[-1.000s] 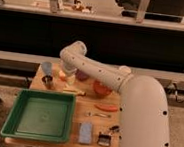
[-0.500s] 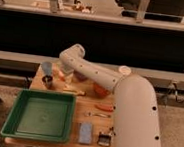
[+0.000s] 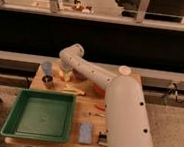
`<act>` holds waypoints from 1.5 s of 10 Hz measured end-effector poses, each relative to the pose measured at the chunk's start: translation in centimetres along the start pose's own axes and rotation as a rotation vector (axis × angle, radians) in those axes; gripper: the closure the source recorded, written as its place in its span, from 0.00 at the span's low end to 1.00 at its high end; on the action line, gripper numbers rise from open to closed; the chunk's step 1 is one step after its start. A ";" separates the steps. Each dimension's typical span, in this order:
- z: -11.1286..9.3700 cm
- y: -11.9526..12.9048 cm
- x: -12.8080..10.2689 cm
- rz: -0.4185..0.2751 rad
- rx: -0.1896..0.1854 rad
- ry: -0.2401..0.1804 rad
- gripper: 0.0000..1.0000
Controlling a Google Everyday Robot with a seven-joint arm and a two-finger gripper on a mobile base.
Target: Place apple in paper cup
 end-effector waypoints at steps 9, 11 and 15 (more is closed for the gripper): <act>2.8 -0.1 0.3 0.025 -0.025 -0.012 0.20; 3.2 -0.2 0.6 0.018 -0.033 -0.012 0.20; 4.2 0.2 1.0 0.006 -0.066 -0.013 0.26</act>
